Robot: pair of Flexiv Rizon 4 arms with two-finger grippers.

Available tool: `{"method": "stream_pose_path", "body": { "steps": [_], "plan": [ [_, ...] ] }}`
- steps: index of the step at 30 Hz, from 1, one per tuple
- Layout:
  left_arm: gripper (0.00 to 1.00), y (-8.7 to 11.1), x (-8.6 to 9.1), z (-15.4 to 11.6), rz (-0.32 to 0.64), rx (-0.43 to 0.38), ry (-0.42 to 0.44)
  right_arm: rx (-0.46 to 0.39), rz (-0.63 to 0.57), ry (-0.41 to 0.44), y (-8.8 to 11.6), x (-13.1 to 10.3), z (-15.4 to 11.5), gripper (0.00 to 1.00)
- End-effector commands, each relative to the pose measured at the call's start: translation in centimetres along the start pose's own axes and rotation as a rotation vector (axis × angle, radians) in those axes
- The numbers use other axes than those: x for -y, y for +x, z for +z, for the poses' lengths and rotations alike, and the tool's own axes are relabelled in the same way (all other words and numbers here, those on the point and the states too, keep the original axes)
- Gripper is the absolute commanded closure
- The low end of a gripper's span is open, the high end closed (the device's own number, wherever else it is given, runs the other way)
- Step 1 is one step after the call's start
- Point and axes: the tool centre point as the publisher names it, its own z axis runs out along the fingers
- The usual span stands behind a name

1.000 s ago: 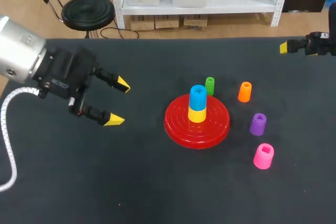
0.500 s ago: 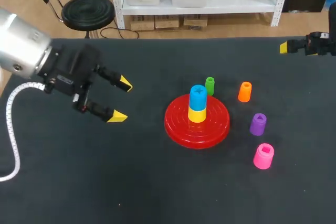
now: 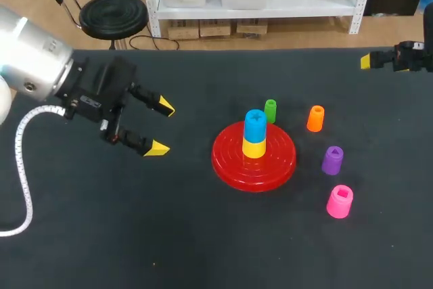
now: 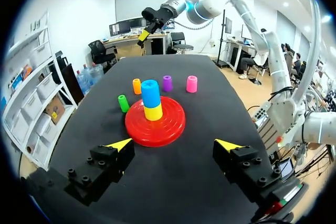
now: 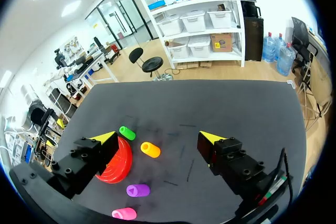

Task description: Pick up and stack the cylinders on the red base in this order: pink,purple,orange,green

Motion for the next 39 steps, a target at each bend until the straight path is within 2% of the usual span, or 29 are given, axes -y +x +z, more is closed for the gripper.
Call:
{"method": "stream_pose_path", "body": {
  "steps": [1,24,28,31,35,39],
  "plan": [
    [0.0,0.1,-0.4,0.1,0.0,0.001,-0.004,0.0,0.0,0.001,0.0,0.0,0.0,0.0],
    [0.0,-0.1,-0.8,-0.2,0.007,0.012,-0.027,0.0,0.0,0.001,0.0,0.0,0.0,0.0],
    [0.0,-0.1,-0.8,-0.2,0.007,0.012,-0.027,-0.084,-0.098,0.063,-1.1,-0.9,-2.1,0.0],
    [0.0,-0.1,-0.8,-0.2,0.007,0.012,-0.027,-0.229,-0.193,0.129,-1.1,-2.7,-3.1,0.0],
    [0.0,-0.1,-0.8,-0.2,0.007,0.012,-0.027,-0.391,-0.245,0.204,0.4,-3.9,-3.1,0.0],
    [0.0,-0.1,-0.8,-0.2,0.007,0.012,-0.027,-0.465,-0.222,0.247,2.8,-4.4,-2.9,0.0]
  ]
}}
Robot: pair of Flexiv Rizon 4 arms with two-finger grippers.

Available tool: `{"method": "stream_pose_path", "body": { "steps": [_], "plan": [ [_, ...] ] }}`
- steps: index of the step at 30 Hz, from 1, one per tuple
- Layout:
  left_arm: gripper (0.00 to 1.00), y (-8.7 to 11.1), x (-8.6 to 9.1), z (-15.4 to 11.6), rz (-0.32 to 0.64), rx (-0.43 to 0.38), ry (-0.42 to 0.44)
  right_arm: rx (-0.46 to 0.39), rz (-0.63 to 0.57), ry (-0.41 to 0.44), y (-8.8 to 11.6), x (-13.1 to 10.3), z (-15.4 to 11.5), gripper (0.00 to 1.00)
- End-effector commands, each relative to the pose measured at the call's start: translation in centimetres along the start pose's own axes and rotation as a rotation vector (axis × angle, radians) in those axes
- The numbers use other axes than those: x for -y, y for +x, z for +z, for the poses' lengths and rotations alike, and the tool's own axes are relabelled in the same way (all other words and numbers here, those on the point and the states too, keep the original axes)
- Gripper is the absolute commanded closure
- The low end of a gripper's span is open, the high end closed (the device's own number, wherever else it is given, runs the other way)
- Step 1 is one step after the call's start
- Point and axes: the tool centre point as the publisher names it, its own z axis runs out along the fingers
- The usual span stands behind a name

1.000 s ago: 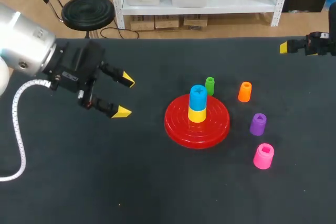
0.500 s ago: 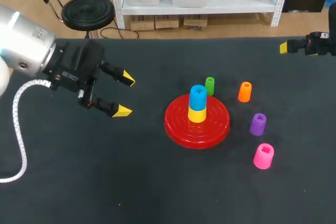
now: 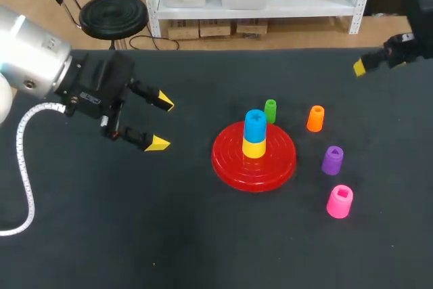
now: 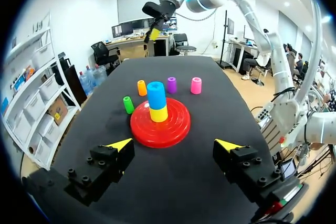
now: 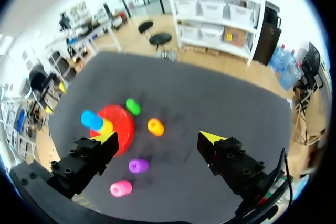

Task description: Pick up and stack the cylinders on the red base in this order: pink,purple,orange,green

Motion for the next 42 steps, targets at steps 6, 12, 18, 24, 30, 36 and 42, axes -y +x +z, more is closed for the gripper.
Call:
{"method": "stream_pose_path", "body": {
  "steps": [6,12,18,24,30,36,42],
  "plan": [
    [0.0,0.1,0.0,0.1,0.001,0.002,-0.003,-0.233,0.024,0.24,2.4,-2.0,-1.1,0.0],
    [0.0,0.1,0.0,0.1,0.001,0.002,-0.003,-0.233,0.024,0.24,2.4,-2.0,-1.1,0.0],
    [0.0,0.1,0.0,0.1,0.001,0.002,-0.003,-0.243,0.005,0.266,2.3,-2.8,-0.8,0.0],
    [0.0,0.1,0.0,0.1,0.001,0.002,-0.003,-0.285,-0.005,0.269,5.1,-4.8,0.0,0.0],
    [0.0,0.1,0.0,0.1,0.001,0.002,-0.003,-0.304,0.016,0.238,8.0,-6.1,0.2,0.0],
    [0.0,0.1,0.0,0.1,0.001,0.002,-0.003,-0.352,0.015,0.229,10.6,-7.6,1.2,0.0],
    [0.0,0.1,0.0,0.1,0.001,0.002,-0.003,-0.408,0.029,0.19,12.7,-8.5,3.3,0.0]
  ]
}}
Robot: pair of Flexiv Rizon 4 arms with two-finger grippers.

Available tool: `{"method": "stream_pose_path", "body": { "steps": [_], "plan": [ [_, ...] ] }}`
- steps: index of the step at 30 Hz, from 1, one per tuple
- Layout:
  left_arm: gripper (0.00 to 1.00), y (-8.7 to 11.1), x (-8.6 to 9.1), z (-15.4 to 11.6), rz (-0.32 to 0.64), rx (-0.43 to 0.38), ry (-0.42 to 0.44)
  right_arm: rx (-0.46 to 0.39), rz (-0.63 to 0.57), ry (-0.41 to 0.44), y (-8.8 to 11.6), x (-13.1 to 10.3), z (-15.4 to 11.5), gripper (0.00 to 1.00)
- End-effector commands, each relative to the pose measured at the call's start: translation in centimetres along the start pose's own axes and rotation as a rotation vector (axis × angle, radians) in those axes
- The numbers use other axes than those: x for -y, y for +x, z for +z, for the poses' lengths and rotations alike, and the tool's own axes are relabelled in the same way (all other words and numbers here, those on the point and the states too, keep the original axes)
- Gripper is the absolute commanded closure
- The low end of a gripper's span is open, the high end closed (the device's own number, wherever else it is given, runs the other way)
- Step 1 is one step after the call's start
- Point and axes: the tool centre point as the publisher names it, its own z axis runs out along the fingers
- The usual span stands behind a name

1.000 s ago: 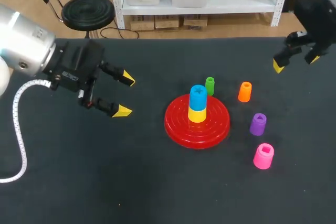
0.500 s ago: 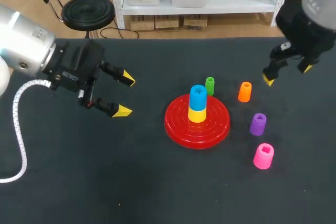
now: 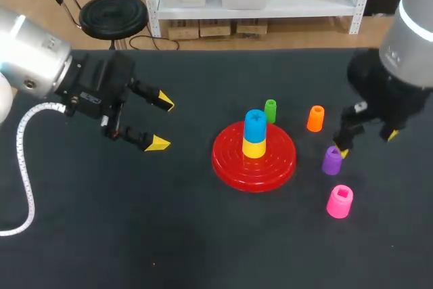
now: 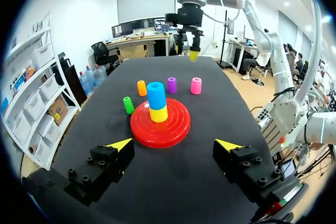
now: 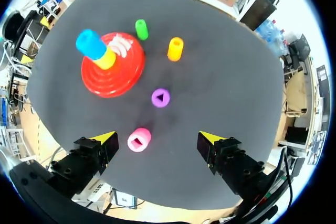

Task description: Pick up and stack the cylinders on the red base in this order: pink,purple,orange,green

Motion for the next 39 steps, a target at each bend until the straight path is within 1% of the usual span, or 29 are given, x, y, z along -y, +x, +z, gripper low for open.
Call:
{"method": "stream_pose_path", "body": {
  "steps": [1,5,8,11,17,22,27,34,39],
  "plan": [
    [0.0,0.1,0.0,0.1,0.002,0.002,-0.002,-0.021,-0.011,-0.01,0.0,-0.8,1.7,0.0],
    [0.0,0.1,0.0,0.1,0.002,0.002,-0.002,-0.061,-0.025,-0.001,0.1,-1.9,3.2,0.0],
    [0.0,0.1,0.0,0.1,0.002,0.002,-0.002,-0.085,-0.038,-0.004,0.3,-2.4,3.9,0.0],
    [0.0,0.1,0.0,0.1,0.002,0.002,-0.002,-0.104,-0.042,0.001,0.5,-2.6,4.2,0.0],
    [0.0,0.1,0.0,0.1,0.002,0.002,-0.002,-0.149,-0.027,0.018,1.6,-2.8,5.0,0.0],
    [0.0,0.1,0.0,0.1,0.002,0.002,-0.002,-0.15,0.01,0.027,2.6,-2.4,5.0,0.0],
    [0.0,0.1,0.0,0.1,0.002,0.002,-0.002,-0.142,0.025,0.029,3.2,-2.7,5.3,0.0],
    [0.0,0.1,0.0,0.1,0.002,0.002,-0.002,-0.117,0.028,0.005,3.2,-2.8,6.8,0.0],
    [0.0,0.1,0.0,0.1,0.002,0.002,-0.002,-0.142,0.031,0.011,3.3,-2.6,7.9,0.0]
  ]
}}
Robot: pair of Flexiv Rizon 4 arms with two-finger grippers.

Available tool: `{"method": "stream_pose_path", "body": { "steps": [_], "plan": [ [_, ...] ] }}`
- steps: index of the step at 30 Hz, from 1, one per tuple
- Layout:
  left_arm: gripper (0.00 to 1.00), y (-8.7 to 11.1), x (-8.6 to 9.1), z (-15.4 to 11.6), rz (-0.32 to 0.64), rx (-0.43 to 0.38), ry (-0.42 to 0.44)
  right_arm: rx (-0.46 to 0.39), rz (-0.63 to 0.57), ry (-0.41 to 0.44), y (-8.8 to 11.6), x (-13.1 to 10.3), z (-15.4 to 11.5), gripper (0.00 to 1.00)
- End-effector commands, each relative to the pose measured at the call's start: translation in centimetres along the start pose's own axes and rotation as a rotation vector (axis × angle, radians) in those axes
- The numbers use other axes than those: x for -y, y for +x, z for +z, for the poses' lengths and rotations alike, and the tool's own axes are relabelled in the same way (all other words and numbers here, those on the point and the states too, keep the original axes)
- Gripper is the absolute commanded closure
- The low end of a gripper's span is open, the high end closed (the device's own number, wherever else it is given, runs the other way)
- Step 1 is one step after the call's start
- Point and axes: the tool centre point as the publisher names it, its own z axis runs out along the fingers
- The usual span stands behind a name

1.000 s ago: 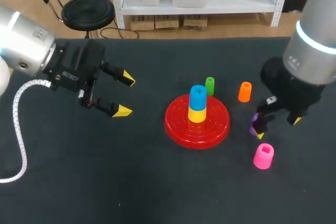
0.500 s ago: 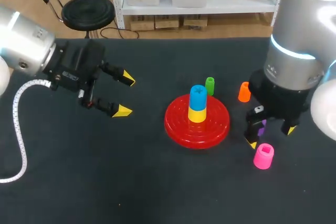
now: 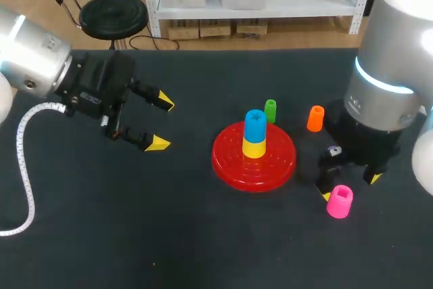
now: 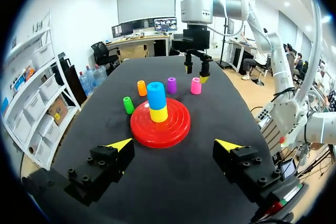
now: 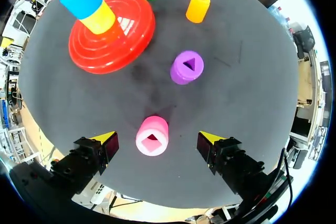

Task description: Pick up and stack the cylinders on the red base in this order: pink,purple,orange,green

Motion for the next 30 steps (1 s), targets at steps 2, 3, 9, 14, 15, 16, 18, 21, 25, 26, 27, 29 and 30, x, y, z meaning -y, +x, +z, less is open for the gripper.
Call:
{"method": "stream_pose_path", "body": {
  "steps": [2,3,9,14,15,16,18,21,25,26,27,29,30],
  "plan": [
    [0.0,0.1,0.03,0.05,0.002,0.002,-0.002,-0.018,0.004,0.011,-0.18,0.02,1.19,0.0],
    [0.0,0.1,0.03,0.05,0.002,0.002,-0.002,-0.023,0.004,0.015,-0.16,0.03,1.27,0.0],
    [0.0,0.1,0.03,0.05,0.002,0.002,-0.002,-0.03,0.007,0.017,-0.19,0.09,1.65,0.0],
    [0.0,0.1,0.03,0.05,0.002,0.002,-0.002,-0.032,-0.001,0.014,-0.39,-0.29,1.83,0.0],
    [0.0,0.1,0.03,0.05,0.002,0.002,-0.002,-0.033,-0.002,0.014,-0.42,-0.35,1.85,0.0],
    [0.0,0.1,0.03,0.05,0.002,0.002,-0.002,-0.033,-0.004,0.014,-0.45,-0.42,1.86,0.0],
    [0.0,0.1,0.03,0.05,0.002,0.002,-0.002,-0.033,-0.008,0.015,-0.5,-0.54,1.86,0.0],
    [0.0,0.1,0.03,0.05,0.002,0.002,-0.002,-0.033,-0.009,0.019,-0.49,-0.6,1.82,0.0],
    [0.0,0.1,0.03,0.05,0.002,0.002,-0.002,-0.033,0.0,0.03,-0.31,-0.51,1.65,0.0],
    [0.0,0.1,0.03,0.05,0.002,0.002,-0.002,-0.033,0.001,0.031,-0.27,-0.48,1.61,0.0],
    [0.0,0.1,0.03,0.05,0.002,0.002,-0.002,-0.032,0.003,0.032,-0.22,-0.47,1.57,0.0],
    [0.0,0.1,0.03,0.05,0.002,0.002,-0.002,-0.033,0.006,0.035,-0.14,-0.46,1.52,0.0],
    [0.0,0.1,0.03,0.05,0.002,0.002,-0.002,-0.032,0.008,0.035,-0.1,-0.46,1.5,0.0]
  ]
}}
